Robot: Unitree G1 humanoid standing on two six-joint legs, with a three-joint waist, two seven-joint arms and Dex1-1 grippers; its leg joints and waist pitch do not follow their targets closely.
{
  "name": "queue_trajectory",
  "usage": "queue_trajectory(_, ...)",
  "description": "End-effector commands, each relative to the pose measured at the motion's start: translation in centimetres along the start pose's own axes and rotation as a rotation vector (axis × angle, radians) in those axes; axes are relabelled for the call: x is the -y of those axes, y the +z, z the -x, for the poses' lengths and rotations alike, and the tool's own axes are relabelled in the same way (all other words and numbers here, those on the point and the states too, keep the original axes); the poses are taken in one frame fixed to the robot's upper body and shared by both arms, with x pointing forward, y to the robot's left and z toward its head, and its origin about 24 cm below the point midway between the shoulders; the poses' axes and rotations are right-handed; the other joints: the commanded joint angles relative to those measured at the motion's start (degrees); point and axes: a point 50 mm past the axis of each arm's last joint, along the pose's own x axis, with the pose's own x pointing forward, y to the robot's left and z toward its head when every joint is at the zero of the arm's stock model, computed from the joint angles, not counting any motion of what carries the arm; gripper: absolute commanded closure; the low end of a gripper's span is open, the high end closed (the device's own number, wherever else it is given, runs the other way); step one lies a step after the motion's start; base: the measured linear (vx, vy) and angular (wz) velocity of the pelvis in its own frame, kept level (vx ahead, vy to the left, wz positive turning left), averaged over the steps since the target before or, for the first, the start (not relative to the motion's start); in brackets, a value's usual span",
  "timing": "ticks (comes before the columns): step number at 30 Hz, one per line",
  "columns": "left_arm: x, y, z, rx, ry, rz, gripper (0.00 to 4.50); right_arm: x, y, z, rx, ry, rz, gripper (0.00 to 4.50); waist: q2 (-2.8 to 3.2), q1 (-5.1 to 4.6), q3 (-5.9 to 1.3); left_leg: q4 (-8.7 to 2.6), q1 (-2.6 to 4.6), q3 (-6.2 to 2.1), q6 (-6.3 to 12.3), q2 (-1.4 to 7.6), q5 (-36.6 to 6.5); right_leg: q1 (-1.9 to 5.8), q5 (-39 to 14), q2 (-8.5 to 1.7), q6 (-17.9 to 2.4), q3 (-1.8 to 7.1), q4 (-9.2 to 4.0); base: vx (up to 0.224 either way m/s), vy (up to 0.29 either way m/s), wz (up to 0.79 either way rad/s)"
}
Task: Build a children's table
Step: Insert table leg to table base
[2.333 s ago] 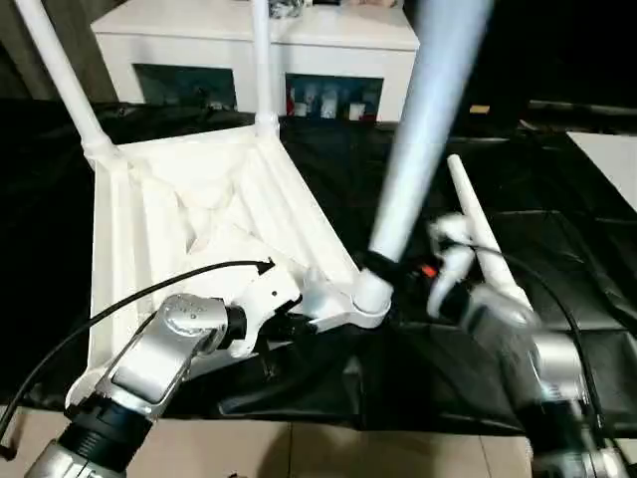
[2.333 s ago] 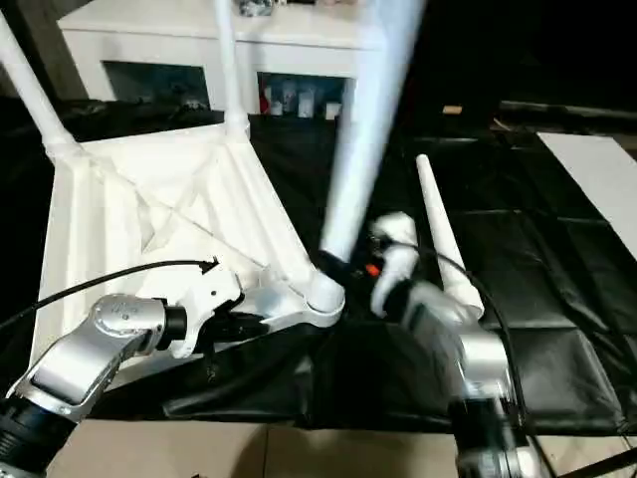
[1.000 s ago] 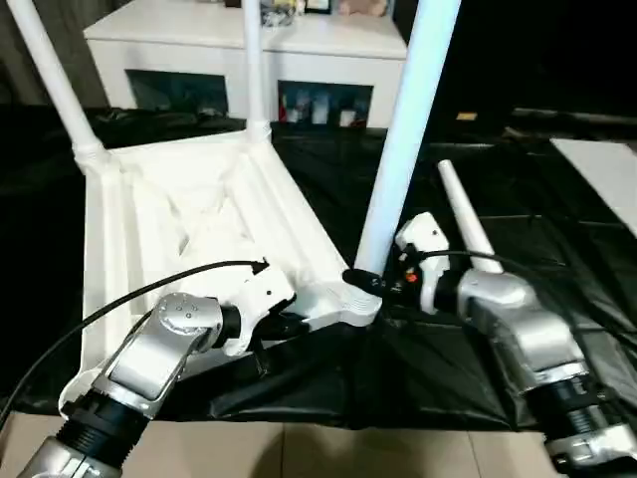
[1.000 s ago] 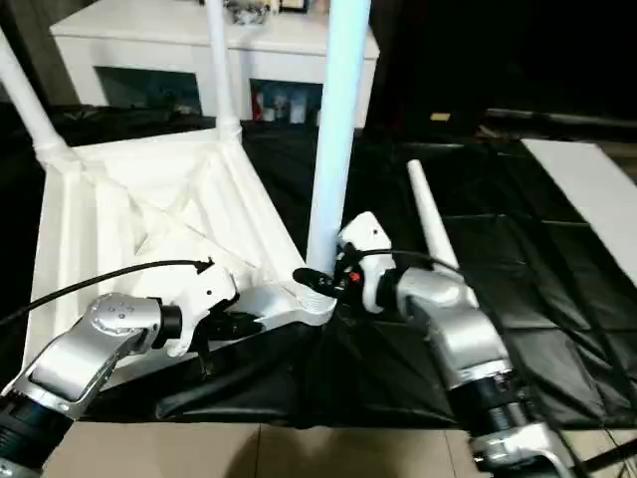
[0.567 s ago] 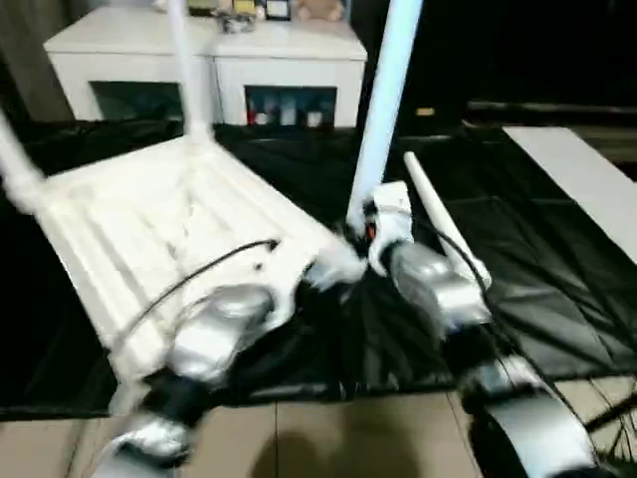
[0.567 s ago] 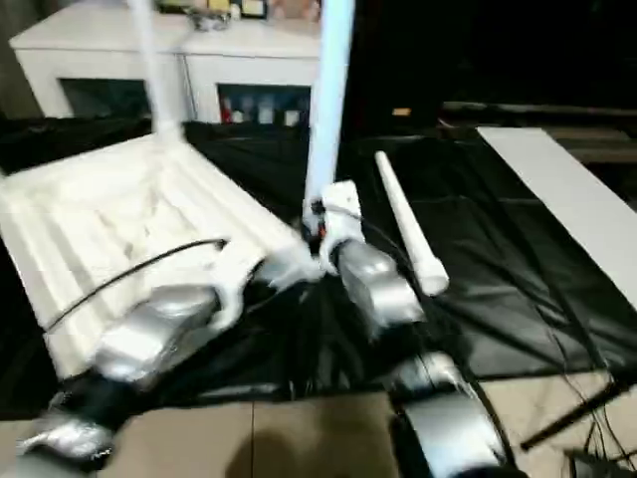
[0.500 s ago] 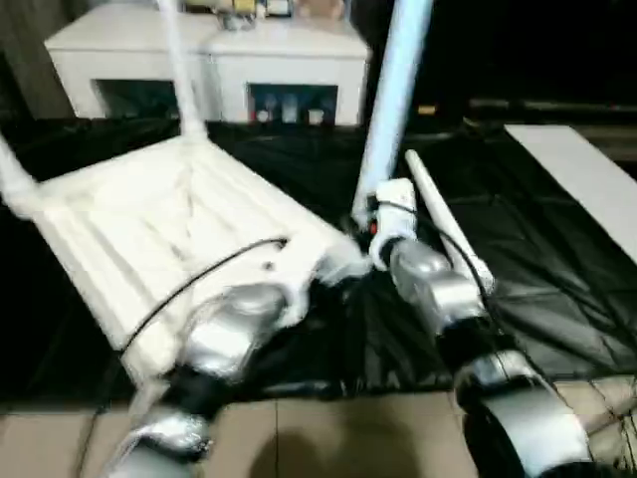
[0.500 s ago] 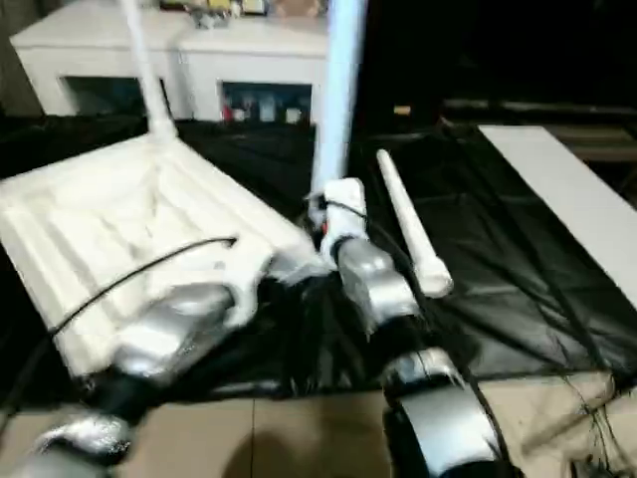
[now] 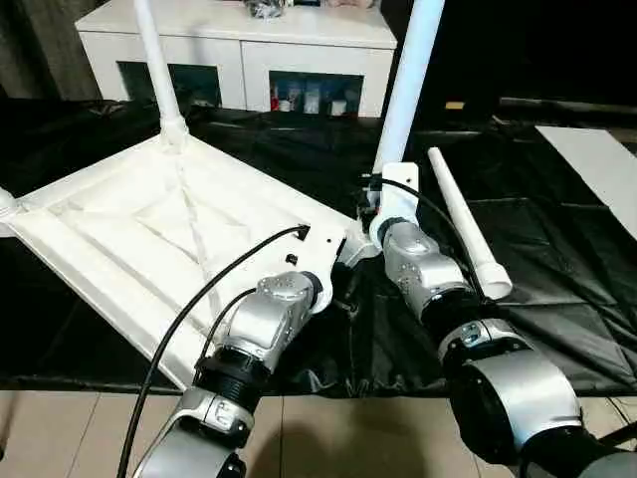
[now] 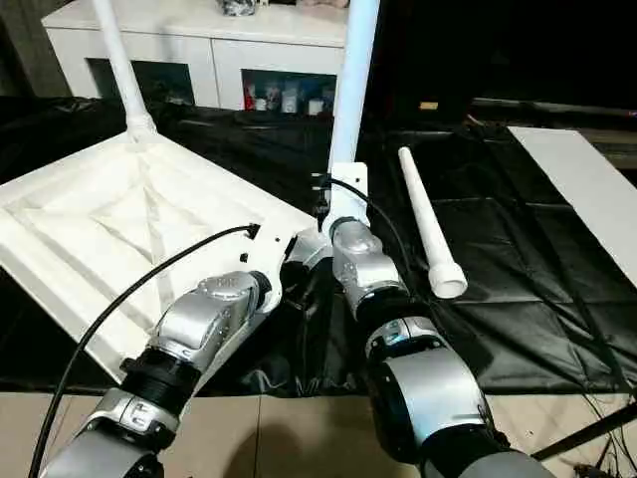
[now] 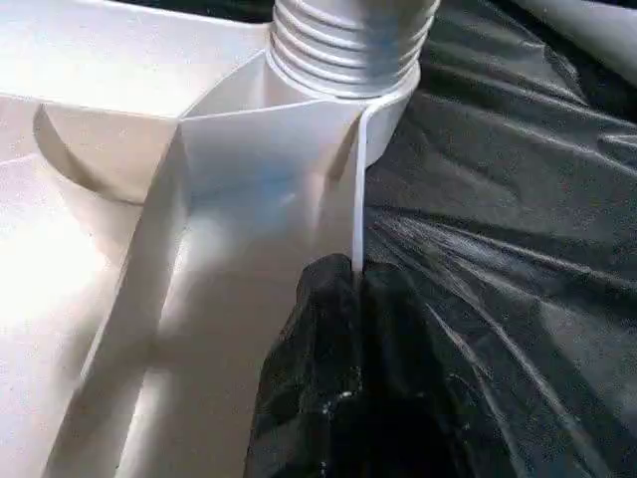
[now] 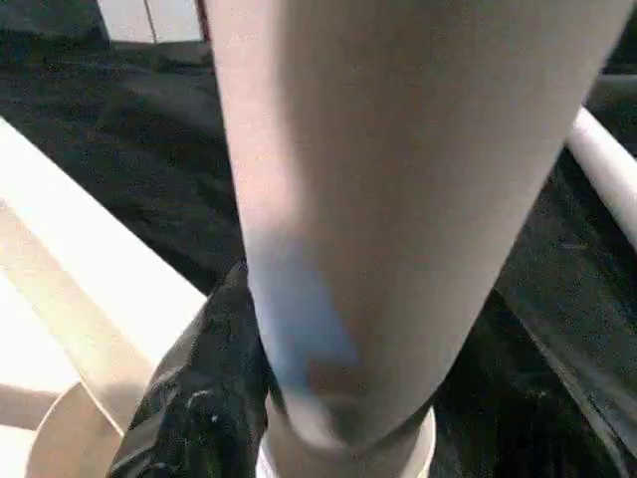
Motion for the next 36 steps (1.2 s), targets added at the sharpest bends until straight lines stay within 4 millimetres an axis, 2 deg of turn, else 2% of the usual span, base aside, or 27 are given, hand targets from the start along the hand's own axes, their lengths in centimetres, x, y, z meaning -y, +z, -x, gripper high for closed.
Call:
queue_trajectory(1,-1.7,2.1,0.6,0.112,0.056,-0.064,4.50,-1.0,-4.6,0.7,-0.172,0.082,-0.048,1.94,0.01,-0.06,-2.37,-4.86,-0.66,-0.44,0.77,2.43,-15.51,1.44,-19.18,-3.04,-7.05,2.48,-5.43,0.000,0.000,0.00)
queue_trajectory(3,-2.0,2.1,0.7,0.112,0.054,-0.073,4.50,-0.9,-4.0,0.6,-0.146,0.085,-0.051,1.89,0.01,-0.23,-2.48,-4.85,-1.03,-0.45,1.21,2.40,-13.65,1.83,-16.66,-2.97,-7.84,2.47,-5.11,0.000,0.000,0.00)
queue_trajectory(4,-2.3,2.2,0.9,0.110,0.057,-0.095,4.50,-0.8,-3.4,0.5,-0.114,0.103,-0.060,1.84,0.26,-0.25,-2.80,-4.65,-1.07,-0.43,1.55,2.40,-11.39,2.02,-13.71,-3.08,-8.77,2.50,-4.74,0.000,0.000,0.00)
queue_trajectory(5,-2.6,2.2,1.0,0.110,0.057,-0.117,4.50,-0.7,-2.8,0.4,-0.084,0.113,-0.057,1.67,0.02,-0.07,-3.39,-4.15,-1.20,-0.29,2.40,2.45,-6.80,2.44,-7.10,-3.08,-9.89,2.41,-3.95,0.000,0.000,0.00)
queue_trajectory(6,-2.7,2.2,1.2,0.110,0.053,-0.134,4.50,-0.6,-2.4,0.4,-0.064,0.131,-0.055,1.67,-0.01,-0.16,-3.45,-3.94,-1.31,-0.15,3.17,2.35,-4.69,2.51,-3.93,-2.85,-10.73,2.37,-3.57,0.000,0.000,0.00)
queue_trajectory(7,-3.1,2.1,1.5,0.107,0.043,-0.179,4.50,-0.5,-1.5,0.4,-0.015,0.182,-0.065,1.53,0.41,0.05,-3.27,-3.70,-1.11,0.12,4.91,2.27,-2.67,2.26,0.05,-2.70,-12.35,2.31,-3.42,0.000,0.000,0.00)
queue_trajectory(8,-3.2,2.1,1.6,0.108,0.034,-0.205,4.50,-0.4,-1.2,0.4,0.002,0.198,-0.066,1.41,0.51,-0.14,-3.45,-3.55,-1.29,0.20,6.05,2.45,-0.91,2.51,3.07,-2.77,-14.07,2.31,-2.95,0.000,0.000,0.00)
queue_trajectory(10,-3.4,1.6,2.0,0.090,-0.007,-0.256,4.50,0.1,-0.3,0.7,0.053,0.261,-0.062,1.24,0.56,0.10,-3.44,-3.37,-1.23,0.47,6.83,2.49,-0.46,2.50,5.00,-2.75,-14.90,2.34,-2.88,0.029,0.001,-0.01)
queue_trajectory(11,-3.5,1.4,2.3,0.082,-0.042,-0.290,4.50,0.7,0.0,1.0,0.075,0.286,-0.063,1.24,0.68,0.50,-3.71,-2.94,-0.95,0.63,8.24,2.53,2.53,2.66,10.57,-2.50,-16.12,2.43,-2.31,0.057,0.002,-0.02)
queue_trajectory(12,-3.5,1.0,2.7,0.073,-0.076,-0.311,4.50,1.4,0.2,1.3,0.092,0.300,-0.051,1.05,0.83,0.63,-3.92,-2.76,-0.89,0.64,8.89,2.56,4.18,2.77,13.24,-2.46,-16.63,2.45,-1.90,0.058,0.011,0.00)
queue_trajectory(13,-3.5,0.9,2.9,0.068,-0.099,-0.317,4.50,1.9,0.3,1.6,0.107,0.315,-0.033,0.98,0.97,0.75,-3.88,-2.53,-0.64,0.80,10.04,2.62,6.37,2.38,16.13,-2.24,-17.67,2.37,-1.69,0.000,0.000,0.00)
queue_trajectory(14,-3.4,0.9,3.1,0.076,-0.113,-0.323,4.50,2.3,0.4,1.8,0.113,0.318,-0.021,0.98,0.82,0.82,-3.79,-2.47,-0.59,0.93,10.59,2.67,6.18,2.30,16.08,-2.24,-18.19,2.34,-1.77,0.000,0.000,0.00)
queue_trajectory(15,-3.4,0.9,3.4,0.085,-0.130,-0.330,4.50,2.9,0.3,2.0,0.116,0.316,-0.007,0.88,1.14,0.95,-3.61,-2.62,-0.66,0.96,10.43,2.72,5.11,2.38,13.81,-2.36,-18.55,2.35,-1.94,0.000,0.000,0.00)
queue_trajectory(16,-3.5,0.8,3.6,0.087,-0.137,-0.341,4.50,3.2,0.3,2.2,0.119,0.314,0.008,0.65,1.46,1.18,-3.48,-2.78,-0.41,1.03,9.16,2.92,2.78,2.23,9.96,-2.38,-18.59,2.39,-2.20,0.000,0.000,0.00)
queue_trajectory(18,-3.6,0.7,3.9,0.084,-0.148,-0.371,4.50,3.5,0.5,2.5,0.141,0.328,0.020,0.65,1.31,1.30,-3.40,-2.90,-0.33,1.11,7.98,2.93,1.38,2.22,8.10,-2.32,-18.26,2.44,-2.33,0.000,0.000,0.00)
queue_trajectory(19,-3.7,0.6,4.0,0.081,-0.149,-0.378,4.50,3.5,0.6,2.7,0.153,0.339,0.015,0.58,1.49,1.31,-3.38,-3.01,-0.24,1.14,6.90,2.93,-0.08,2.20,6.92,-2.32,-17.92,2.49,-2.42,0.000,0.000,0.00)
queue_trajectory(23,-3.7,0.5,4.2,0.078,-0.156,-0.396,4.50,3.6,1.2,3.1,0.196,0.339,-0.016,0.58,1.41,1.27,-3.28,-3.31,-0.38,1.05,4.44,2.85,-2.56,2.37,5.06,-2.32,-16.79,2.58,-2.55,0.000,0.000,0.00)
queue_trajectory(24,-3.7,0.5,4.3,0.079,-0.156,-0.392,4.50,3.6,1.2,3.2,0.200,0.332,-0.017,0.58,1.42,1.27,-3.27,-3.27,-0.34,1.09,4.28,2.81,-2.58,2.31,4.98,-2.30,-16.72,2.60,-2.54,0.000,0.000,0.00)
queue_trajectory(25,-3.7,0.3,4.4,0.076,-0.160,-0.392,4.50,3.6,1.1,3.3,0.197,0.328,-0.033,0.85,1.44,1.33,-3.30,-3.23,-0.26,1.12,4.03,2.81,-2.08,2.26,5.63,-2.25,-16.56,2.65,-2.50,0.000,0.000,0.00)
queue_trajectory(26,-3.6,0.3,4.4,0.075,-0.162,-0.393,4.50,3.6,1.0,3.4,0.194,0.327,-0.036,0.92,1.45,1.35,-3.34,-3.18,-0.29,1.10,4.04,2.77,-1.59,2.36,6.23,-2.23,-16.55,2.66,-2.42,0.000,0.000,0.00)
queue_trajectory(29,-3.8,0.0,4.6,0.069,-0.162,-0.408,4.50,3.4,0.8,3.7,0.193,0.345,-0.062,0.96,1.33,1.44,-3.46,-3.01,-0.47,1.10,4.80,2.58,0.30,2.52,8.84,-2.19,-16.53,2.66,-2.17,0.000,0.000,0.00)
queue_trajectory(30,-3.9,0.0,4.7,0.068,-0.162,-0.411,4.50,3.3,0.8,3.8,0.196,0.346,-0.072,1.13,1.34,1.48,-3.51,-2.97,-0.41,1.12,4.90,2.58,0.50,2.48,9.07,-2.20,-16.59,2.65,-2.14,0.000,0.000,0.00)
queue_trajectory(32,-4.0,-0.1,4.7,0.066,-0.163,-0.415,4.50,3.3,0.8,3.9,0.200,0.346,-0.085,1.37,1.42,1.44,-3.46,-2.99,-0.43,1.09,5.16,2.57,0.45,2.46,8.71,-2.19,-16.54,2.65,-2.17,0.000,0.000,0.00)
queue_trajectory(36,-4.2,-0.2,4.9,0.057,-0.165,-0.421,4.50,3.3,0.6,3.9,0.179,0.340,-0.101,1.59,1.60,1.41,-3.43,-3.05,-0.34,1.06,4.33,2.62,-0.52,2.42,7.12,-2.20,-16.38,2.61,-2.25,0.000,0.000,0.00)
